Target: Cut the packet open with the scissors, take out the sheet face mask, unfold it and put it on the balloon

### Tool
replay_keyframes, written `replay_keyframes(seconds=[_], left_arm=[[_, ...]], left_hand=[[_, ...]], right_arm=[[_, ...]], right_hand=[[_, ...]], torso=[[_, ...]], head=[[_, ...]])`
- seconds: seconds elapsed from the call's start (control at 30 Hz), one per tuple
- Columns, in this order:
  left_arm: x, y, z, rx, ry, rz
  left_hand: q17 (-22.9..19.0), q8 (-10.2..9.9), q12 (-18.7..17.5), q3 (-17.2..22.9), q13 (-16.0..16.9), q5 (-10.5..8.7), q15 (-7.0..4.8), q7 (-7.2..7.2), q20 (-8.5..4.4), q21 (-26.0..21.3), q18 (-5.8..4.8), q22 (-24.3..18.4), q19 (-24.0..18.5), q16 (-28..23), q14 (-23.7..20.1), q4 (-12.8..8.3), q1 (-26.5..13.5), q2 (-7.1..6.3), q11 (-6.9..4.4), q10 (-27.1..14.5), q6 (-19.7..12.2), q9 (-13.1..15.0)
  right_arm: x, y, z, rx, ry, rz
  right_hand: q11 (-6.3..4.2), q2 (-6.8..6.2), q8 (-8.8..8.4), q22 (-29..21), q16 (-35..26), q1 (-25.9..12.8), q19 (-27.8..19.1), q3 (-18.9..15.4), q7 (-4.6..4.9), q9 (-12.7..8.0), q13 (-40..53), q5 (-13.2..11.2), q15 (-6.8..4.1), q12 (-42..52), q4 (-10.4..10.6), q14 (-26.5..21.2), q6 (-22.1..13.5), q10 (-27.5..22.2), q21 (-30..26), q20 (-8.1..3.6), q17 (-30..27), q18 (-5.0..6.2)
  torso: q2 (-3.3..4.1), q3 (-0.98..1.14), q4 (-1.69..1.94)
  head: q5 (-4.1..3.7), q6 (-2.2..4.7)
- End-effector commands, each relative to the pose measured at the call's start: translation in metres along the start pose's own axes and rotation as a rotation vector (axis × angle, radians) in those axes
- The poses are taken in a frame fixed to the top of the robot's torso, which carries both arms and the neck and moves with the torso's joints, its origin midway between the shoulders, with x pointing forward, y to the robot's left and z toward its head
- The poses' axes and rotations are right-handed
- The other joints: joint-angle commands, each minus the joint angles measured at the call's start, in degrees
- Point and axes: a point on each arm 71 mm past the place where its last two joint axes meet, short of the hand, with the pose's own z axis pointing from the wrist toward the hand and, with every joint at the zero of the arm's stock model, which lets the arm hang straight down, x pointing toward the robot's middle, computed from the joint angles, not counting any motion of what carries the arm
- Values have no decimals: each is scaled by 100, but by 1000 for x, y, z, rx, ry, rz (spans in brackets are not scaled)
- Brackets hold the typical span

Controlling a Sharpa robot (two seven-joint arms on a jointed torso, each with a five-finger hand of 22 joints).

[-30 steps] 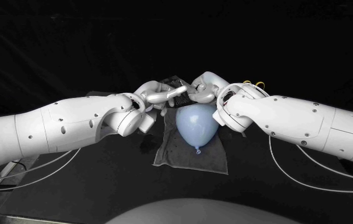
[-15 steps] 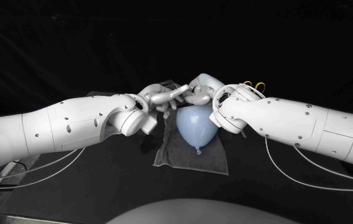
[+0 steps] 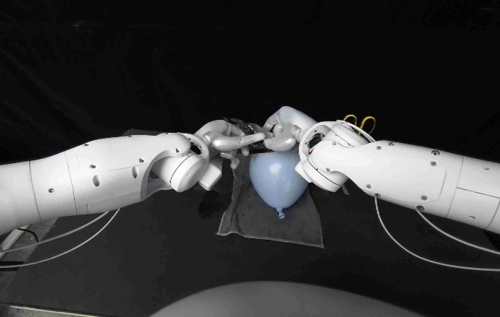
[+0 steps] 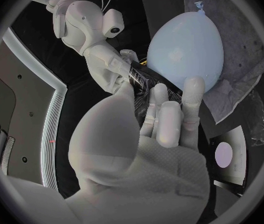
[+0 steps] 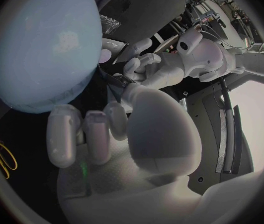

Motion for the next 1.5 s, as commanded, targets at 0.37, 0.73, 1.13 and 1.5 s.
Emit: replay_keyframes(seconds=[0.37, 0.73, 1.13, 1.5], left_arm=[[8, -4, -3, 26, 64, 30], [6, -4, -6, 27, 39, 23], [1, -1, -13, -38, -16, 54], [-16, -2, -13, -55, -105, 70]], left_hand=[[-10, 54, -76, 137, -78, 2, -16, 47, -16, -96, 72, -95, -49, -58, -31, 106, 146, 258, 15, -67, -134, -108], [-29, 307, -8, 279, -96, 16, 1, 45, 13, -140, 84, -156, -85, -94, -55, 107, -1889, 161, 42, -41, -190, -293], [-110, 420, 3, 1140, -117, 8, 13, 65, 17, -223, 105, -282, -152, -174, -99, 117, -1982, -485, 47, -81, -286, -414], [-9, 471, 167, 1493, -74, 8, 26, 88, 29, -127, 82, -146, -67, -89, -32, 96, -1606, -541, 61, -48, -402, -491]], right_arm=[[0, 0, 2, 4, 3, -14], [-1, 1, 3, -6, -14, -31], [-1, 18, -1, -139, -147, -191], [-6, 24, 13, -130, -157, -289]], right_hand=[[-96, 12, 346, 1081, 29, -94, 257, 70, -14, 36, 455, 81, -22, 39, -4, 544, 47, 282, 58, -26, 1181, -122], [-98, 12, 357, 1087, 31, -115, 262, 97, -16, 37, 463, 118, -23, 46, -17, 545, 48, 288, 68, -27, 1185, -125], [-101, -5, 369, 1120, 46, -129, 289, 121, -20, 38, 470, 92, -26, 49, -44, 550, 50, 293, 132, -29, 1207, -140], [-107, -24, 381, 1142, 59, -134, 307, 154, -24, 38, 492, 84, -30, 73, -84, 555, 56, 307, 174, -32, 1227, -150]], torso=[[2, -4, -2], [0, -3, -4], [0, 3, 0], [-4, -10, 0]], head=[[-10, 21], [-19, 16], [-29, 16], [-4, 70]])
